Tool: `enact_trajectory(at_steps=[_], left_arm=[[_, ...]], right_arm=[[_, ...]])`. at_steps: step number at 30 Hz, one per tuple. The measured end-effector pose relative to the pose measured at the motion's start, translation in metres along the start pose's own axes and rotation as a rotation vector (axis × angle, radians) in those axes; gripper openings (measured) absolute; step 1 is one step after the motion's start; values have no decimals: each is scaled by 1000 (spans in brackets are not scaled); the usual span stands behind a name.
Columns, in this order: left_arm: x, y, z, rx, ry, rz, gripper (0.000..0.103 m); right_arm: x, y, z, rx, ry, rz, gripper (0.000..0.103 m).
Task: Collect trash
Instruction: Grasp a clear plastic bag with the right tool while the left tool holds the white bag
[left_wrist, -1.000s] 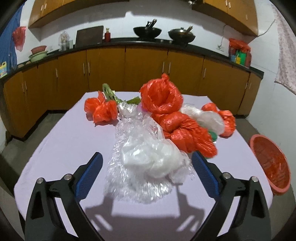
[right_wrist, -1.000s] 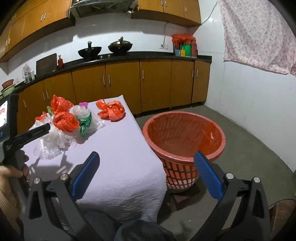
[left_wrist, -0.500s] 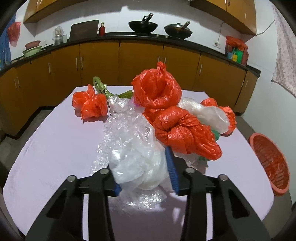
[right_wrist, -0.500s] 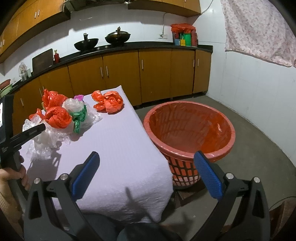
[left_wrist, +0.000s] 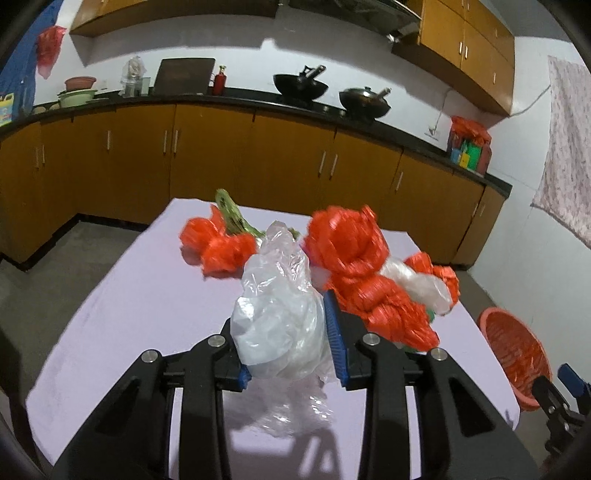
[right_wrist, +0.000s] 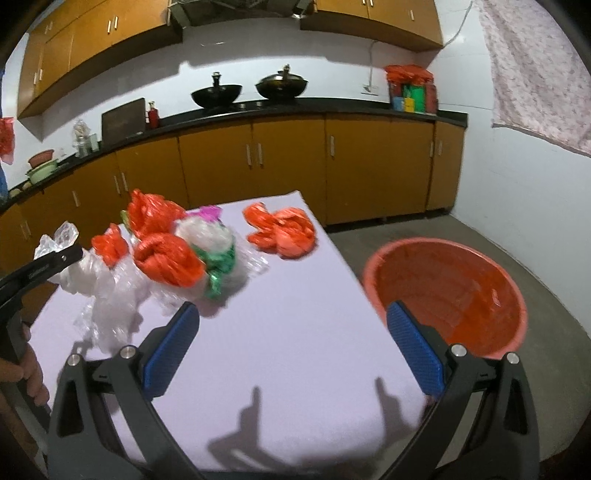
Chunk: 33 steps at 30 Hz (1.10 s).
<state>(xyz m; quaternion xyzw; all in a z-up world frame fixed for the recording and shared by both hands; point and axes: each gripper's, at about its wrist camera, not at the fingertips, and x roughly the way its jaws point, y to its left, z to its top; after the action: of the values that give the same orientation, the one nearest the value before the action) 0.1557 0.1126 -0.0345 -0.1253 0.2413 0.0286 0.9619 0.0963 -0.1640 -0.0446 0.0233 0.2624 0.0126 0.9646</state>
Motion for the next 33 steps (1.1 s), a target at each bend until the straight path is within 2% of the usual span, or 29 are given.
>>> enact_trajectory(at_steps=[8,14,19,23,26,29,31,33], left_arm=[[-1,24,8,11,-26,52,34],[4,45,4,-8,-10,110,34],[8,59,3,-25,3,135,34],[13,63,2,-30,10,139,34],[15,63,1,-27,14,136,34],[18,63,1,-27,21,134,34],[20,63,0,-27,25,133,34],[21,64,0,-28,26,132,34]], right_arm=[[33,22,29,24,-17,76,98],[80,40,51,24,30,133,83],[114,53,66,57,69,186,81],[137,68,72,20,98,190,77],[153,77,69,-7,143,193,67],[165,82,61,-37,177,191,53],[169,82,57,-40,193,186,39],[169,79,54,-30,190,189,32]])
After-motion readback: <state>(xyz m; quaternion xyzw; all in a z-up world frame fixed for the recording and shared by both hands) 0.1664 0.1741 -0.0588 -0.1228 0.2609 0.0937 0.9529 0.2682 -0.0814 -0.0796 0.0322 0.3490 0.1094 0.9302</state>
